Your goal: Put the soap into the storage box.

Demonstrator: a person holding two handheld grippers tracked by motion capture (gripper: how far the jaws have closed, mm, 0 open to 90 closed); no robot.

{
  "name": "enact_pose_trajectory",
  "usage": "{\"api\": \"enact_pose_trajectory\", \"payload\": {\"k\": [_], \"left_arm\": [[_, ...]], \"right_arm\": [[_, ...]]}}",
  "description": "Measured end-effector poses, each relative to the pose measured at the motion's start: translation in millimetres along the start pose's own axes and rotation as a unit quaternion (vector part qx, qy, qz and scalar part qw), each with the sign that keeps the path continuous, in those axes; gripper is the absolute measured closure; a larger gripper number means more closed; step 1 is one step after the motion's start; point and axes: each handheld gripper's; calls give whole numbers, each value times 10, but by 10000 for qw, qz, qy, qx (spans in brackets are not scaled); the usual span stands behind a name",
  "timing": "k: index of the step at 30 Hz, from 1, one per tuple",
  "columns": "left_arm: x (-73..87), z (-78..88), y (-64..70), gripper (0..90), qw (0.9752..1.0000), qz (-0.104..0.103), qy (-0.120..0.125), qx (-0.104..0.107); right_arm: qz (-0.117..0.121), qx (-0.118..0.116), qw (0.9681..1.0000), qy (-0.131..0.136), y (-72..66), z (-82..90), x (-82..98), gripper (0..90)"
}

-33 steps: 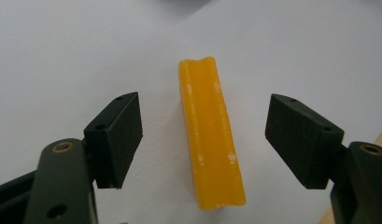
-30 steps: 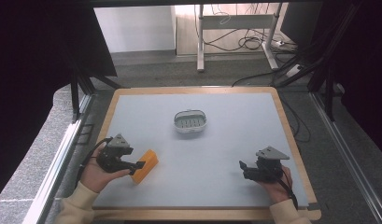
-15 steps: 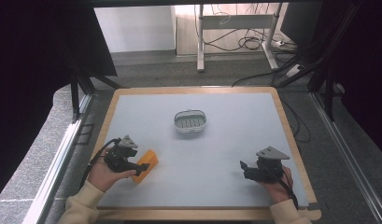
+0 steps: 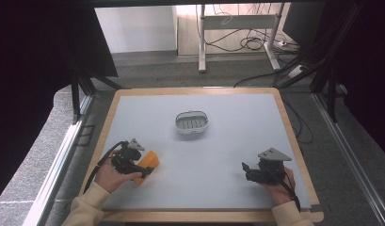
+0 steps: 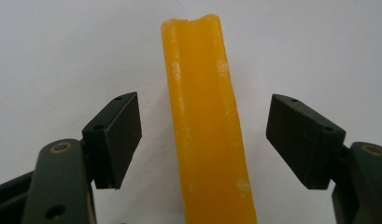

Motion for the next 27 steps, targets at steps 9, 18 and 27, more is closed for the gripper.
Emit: {"api": "enact_pose_trajectory", "payload": {"k": [9,18,27], "left_arm": [[-54,-111,9,309,9997,114,-201,-64],[-41,-198,15,466,9989,274,-368,-129],[-40,-216,23,604,9987,297,-399,-110]], "right_arm": [[-2,41,10000,-6,-4,1,-1,142],[-23,66,10000,-23,2,1,3,142],[-28,95,9999,-32,11,-6,4,143]]}}
Point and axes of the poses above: each handheld gripper's, and its own axes: z roughly backward along the jaws, x roughly out of its underside, y roughly to its right, and after that the axes turned 9 degrees about -y, right-handed
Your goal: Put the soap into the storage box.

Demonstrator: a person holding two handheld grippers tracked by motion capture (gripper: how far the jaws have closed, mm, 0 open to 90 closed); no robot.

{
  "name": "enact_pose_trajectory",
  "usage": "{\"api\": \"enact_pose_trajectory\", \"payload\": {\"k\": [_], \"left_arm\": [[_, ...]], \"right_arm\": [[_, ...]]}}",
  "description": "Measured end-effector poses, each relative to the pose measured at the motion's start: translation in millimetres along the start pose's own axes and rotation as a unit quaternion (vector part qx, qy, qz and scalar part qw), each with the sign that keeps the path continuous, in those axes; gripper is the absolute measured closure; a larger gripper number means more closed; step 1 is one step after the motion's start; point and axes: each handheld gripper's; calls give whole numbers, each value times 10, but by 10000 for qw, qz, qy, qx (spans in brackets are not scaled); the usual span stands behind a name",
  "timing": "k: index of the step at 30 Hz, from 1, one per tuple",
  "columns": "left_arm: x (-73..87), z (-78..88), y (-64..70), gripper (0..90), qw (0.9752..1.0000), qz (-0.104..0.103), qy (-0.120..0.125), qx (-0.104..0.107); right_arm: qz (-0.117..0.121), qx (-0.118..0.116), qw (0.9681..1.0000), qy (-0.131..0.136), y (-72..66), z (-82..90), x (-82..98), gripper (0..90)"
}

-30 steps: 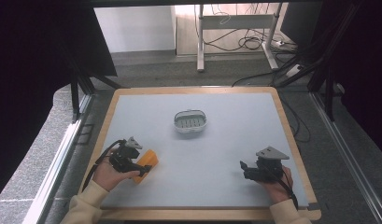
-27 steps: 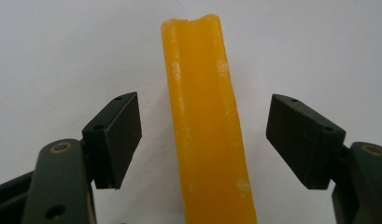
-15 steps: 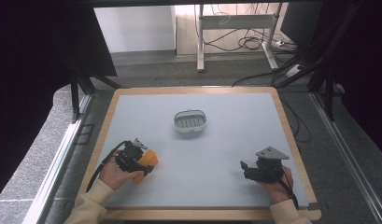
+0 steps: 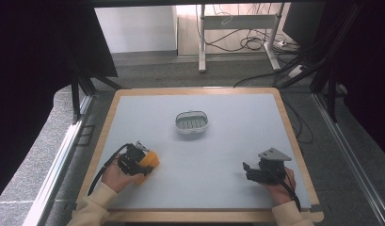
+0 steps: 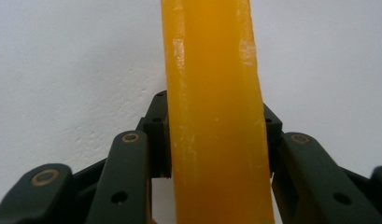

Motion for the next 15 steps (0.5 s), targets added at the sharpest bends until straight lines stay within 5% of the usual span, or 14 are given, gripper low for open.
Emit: {"api": "enact_pose_trajectory", "payload": {"k": [15], "left_arm": [[22,40,-3,616,9999,-29,129,45]], "right_arm": [[18,-6,10000,59,-3,13,-3,145]]}}
Point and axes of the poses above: each handheld gripper's, and its own axes: z roughly backward along the jaws, x roughly out of its underside, y roughly to its right, and after that the axes turned 9 degrees about -y, right-handed
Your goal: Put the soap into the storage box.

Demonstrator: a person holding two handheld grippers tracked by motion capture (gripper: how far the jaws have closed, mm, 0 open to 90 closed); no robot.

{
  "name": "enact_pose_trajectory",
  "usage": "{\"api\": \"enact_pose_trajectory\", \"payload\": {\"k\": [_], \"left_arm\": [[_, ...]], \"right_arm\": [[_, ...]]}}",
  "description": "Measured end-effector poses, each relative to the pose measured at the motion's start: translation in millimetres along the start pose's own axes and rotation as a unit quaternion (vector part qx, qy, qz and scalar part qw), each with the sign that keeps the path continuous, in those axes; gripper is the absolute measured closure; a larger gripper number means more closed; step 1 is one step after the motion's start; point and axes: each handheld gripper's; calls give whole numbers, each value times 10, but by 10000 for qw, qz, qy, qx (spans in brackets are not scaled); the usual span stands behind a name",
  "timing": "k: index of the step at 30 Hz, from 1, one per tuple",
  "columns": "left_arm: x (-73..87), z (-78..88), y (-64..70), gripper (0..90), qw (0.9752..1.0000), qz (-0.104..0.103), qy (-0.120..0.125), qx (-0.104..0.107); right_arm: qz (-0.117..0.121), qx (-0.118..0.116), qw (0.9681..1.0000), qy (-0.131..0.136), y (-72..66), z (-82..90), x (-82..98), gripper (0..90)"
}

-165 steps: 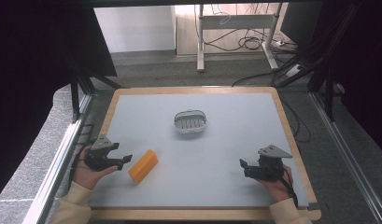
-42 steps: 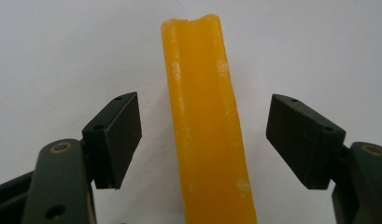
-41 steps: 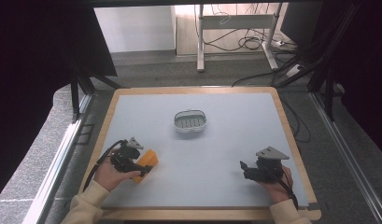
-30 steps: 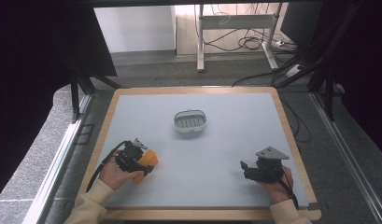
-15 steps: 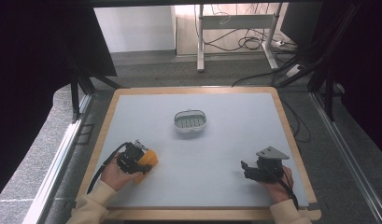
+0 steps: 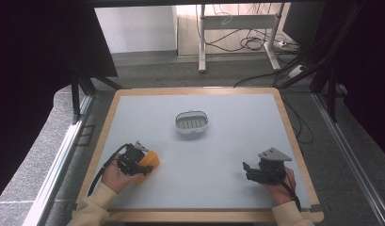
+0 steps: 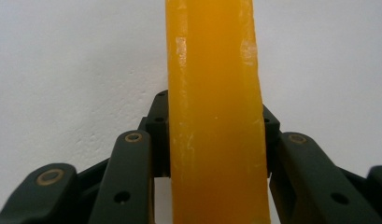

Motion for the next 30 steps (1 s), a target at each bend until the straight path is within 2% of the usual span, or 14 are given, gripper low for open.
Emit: {"api": "enact_pose_trajectory", "payload": {"k": [8,30], "left_arm": [[21,86,2,616,9998,-16,174,107],[25,209,-31,616,9991,-225,353,81]], "right_arm": [[20,15,10000,12,-5,4,-1,145],[-3,9,10000,-21,7,-21,8,145]]}}
Point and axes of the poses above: each handheld gripper's, and its own axes: z roughly backward along the jaws, x roughly out of its underside, y roughly to its right, and after that the axes turned 9 degrees about -y, right-handed
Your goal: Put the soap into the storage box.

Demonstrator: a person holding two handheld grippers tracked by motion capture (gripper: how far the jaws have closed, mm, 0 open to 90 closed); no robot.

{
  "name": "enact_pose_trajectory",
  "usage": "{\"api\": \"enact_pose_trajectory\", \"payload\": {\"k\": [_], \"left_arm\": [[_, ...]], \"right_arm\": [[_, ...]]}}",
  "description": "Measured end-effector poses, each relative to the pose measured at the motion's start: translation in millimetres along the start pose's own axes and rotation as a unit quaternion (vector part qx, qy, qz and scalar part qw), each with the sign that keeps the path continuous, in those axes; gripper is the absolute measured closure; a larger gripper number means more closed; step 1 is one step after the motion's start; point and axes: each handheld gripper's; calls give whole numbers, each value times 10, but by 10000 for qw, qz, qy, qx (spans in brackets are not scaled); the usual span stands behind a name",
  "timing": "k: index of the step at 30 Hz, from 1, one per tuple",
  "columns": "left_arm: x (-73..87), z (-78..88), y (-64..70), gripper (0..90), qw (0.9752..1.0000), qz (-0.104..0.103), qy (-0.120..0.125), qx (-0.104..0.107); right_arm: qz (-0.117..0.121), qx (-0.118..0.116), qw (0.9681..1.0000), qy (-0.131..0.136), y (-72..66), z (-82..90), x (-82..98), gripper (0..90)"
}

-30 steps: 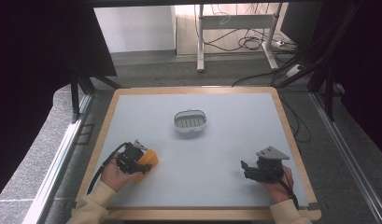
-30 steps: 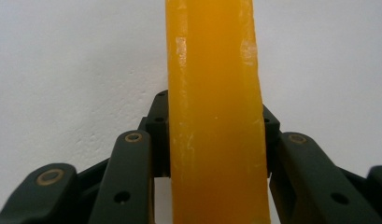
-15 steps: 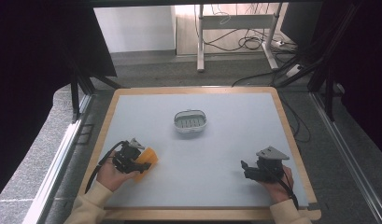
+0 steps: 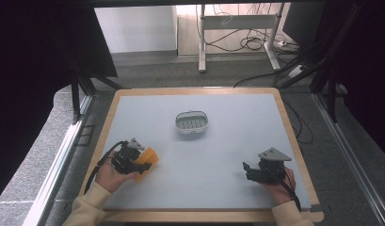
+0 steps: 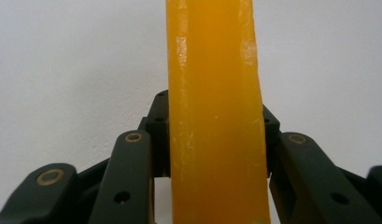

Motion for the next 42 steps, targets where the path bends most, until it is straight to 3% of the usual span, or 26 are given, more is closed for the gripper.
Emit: {"api": "enact_pose_trajectory", "payload": {"k": [7,13,42], "left_arm": [[-31,52,-34,616,10000,-41,59,41],[-101,126,-39,617,9995,-97,293,99],[-237,419,-94,617,9974,-342,595,196]], "right_arm": [[-18,-53,10000,-16,16,-14,4,145],[-5,-87,9999,52,22,10,-4,146],[-61,-45,10000,-9,9,11,7,147]]}}
Point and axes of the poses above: each handheld gripper's, and its own axes: z roughly backward along the jaws, x roughly out of its underside, y roughly to its right, and after that the axes turned 9 degrees about -y, right-handed
